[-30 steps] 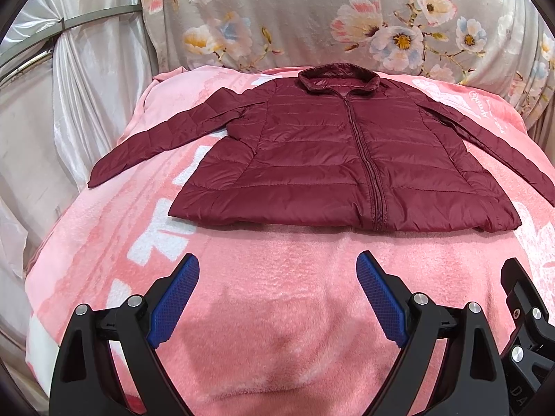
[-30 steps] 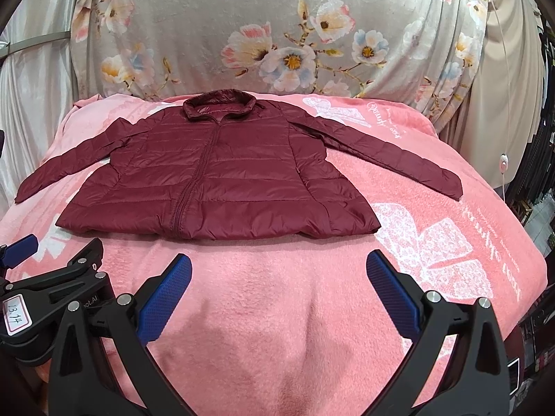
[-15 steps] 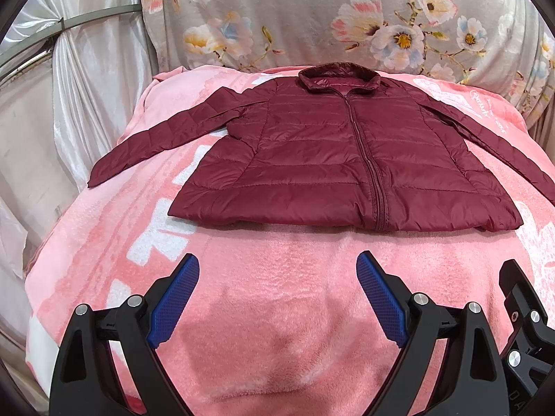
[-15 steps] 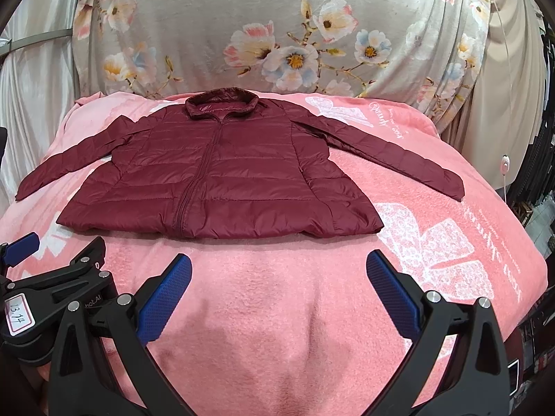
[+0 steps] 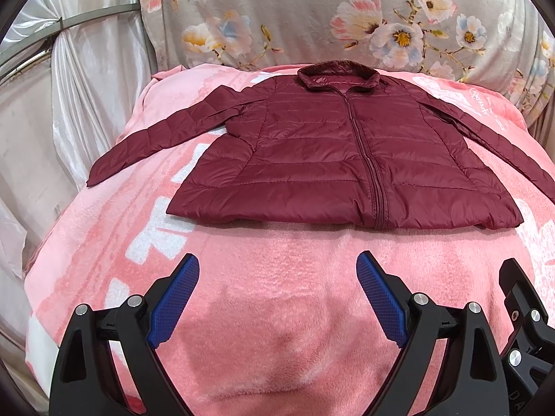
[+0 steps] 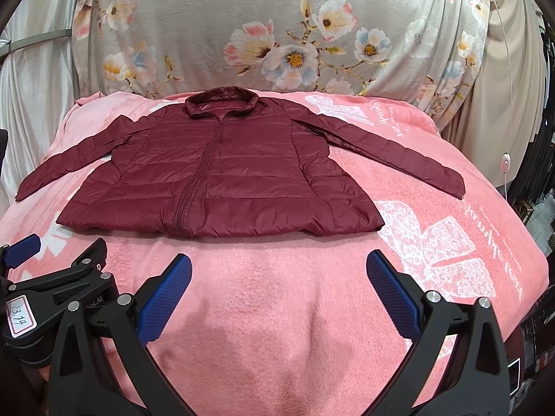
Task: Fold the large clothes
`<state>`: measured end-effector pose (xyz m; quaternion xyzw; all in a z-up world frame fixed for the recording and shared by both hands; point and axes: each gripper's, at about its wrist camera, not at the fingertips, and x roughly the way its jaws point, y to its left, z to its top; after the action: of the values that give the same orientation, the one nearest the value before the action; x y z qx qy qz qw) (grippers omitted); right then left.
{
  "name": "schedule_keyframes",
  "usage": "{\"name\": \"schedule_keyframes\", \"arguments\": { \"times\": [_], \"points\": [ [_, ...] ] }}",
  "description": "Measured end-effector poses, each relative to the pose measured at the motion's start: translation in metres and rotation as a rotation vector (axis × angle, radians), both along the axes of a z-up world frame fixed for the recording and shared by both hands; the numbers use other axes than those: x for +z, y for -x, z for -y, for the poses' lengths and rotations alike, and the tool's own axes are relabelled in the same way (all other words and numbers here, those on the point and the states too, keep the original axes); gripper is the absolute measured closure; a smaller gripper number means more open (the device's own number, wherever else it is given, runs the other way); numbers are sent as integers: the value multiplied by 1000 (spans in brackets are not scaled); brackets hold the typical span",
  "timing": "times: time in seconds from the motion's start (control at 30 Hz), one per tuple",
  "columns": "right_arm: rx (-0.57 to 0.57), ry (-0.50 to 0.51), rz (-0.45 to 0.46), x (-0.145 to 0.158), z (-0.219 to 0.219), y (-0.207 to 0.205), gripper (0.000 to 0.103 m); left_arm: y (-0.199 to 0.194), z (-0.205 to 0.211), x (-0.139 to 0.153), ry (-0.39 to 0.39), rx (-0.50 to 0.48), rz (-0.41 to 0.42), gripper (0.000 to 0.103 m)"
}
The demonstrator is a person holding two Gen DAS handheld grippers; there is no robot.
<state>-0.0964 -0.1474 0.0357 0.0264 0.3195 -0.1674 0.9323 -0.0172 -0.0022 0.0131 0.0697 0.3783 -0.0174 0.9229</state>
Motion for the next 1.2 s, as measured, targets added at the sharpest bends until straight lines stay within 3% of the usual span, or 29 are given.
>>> {"name": "schedule_keyframes", "arguments": {
  "times": [1.2],
  "points": [
    [4, -6, 1, -1, 0, -1, 5, -1, 2, -2, -4, 1, 0, 13]
  ]
}}
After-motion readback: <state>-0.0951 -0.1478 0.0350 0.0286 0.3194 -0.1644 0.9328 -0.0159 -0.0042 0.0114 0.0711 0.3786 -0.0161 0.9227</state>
